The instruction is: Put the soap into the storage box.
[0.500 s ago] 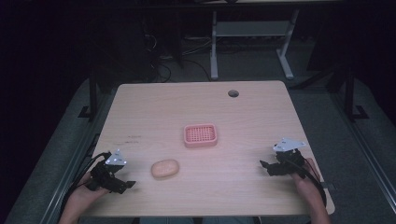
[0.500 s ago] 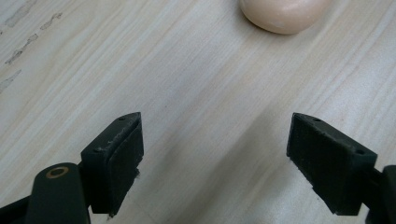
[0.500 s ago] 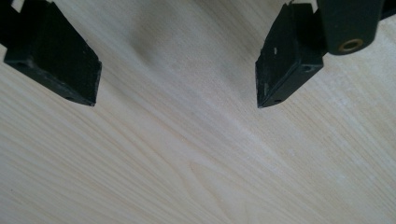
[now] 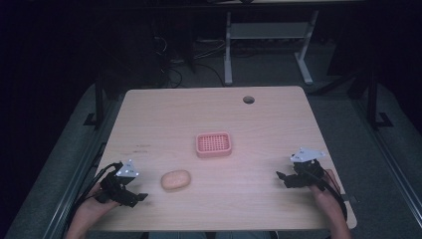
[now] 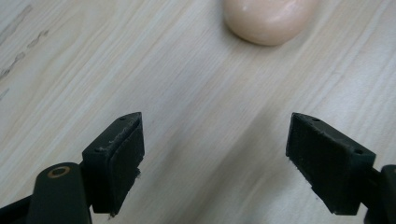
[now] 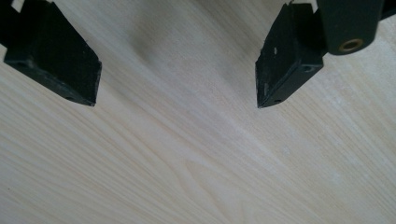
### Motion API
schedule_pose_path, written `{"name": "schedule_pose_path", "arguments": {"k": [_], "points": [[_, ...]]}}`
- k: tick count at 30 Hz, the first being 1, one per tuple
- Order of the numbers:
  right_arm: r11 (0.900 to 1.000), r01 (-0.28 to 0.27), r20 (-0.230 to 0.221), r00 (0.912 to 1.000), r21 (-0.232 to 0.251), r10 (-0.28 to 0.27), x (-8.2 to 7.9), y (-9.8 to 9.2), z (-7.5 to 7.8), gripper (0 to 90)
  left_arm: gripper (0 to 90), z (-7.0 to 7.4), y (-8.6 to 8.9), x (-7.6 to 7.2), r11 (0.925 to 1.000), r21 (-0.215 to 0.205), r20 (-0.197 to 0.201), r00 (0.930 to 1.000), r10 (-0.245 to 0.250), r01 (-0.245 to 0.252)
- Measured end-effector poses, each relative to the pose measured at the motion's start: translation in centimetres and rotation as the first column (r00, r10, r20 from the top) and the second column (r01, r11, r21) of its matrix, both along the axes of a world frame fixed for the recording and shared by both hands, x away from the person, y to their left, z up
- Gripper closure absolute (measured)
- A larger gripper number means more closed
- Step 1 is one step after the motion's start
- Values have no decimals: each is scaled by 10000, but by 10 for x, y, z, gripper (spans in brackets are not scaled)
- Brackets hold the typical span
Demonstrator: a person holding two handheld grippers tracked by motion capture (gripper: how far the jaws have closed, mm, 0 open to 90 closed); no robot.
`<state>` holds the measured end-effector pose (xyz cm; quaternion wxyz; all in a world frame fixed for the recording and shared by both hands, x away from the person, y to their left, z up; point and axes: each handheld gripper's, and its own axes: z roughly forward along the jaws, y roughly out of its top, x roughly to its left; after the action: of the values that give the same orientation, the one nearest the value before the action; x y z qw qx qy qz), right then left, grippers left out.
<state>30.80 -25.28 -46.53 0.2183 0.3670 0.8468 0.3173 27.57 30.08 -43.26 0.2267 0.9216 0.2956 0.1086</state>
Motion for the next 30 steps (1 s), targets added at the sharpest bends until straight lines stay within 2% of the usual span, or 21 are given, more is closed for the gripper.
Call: {"name": "schedule_pose_path", "arguments": {"k": [18, 30], "points": [[10000, -95, 19, 10000, 4, 95, 0, 1, 0, 139, 194, -1, -17, 3, 9987, 266, -77, 9991, -422, 424], [9999, -138, -9, 9999, -1, 138, 0, 1, 0, 139, 194, 2, -24, 5, 9986, 130, -54, 9987, -504, 505]]}}
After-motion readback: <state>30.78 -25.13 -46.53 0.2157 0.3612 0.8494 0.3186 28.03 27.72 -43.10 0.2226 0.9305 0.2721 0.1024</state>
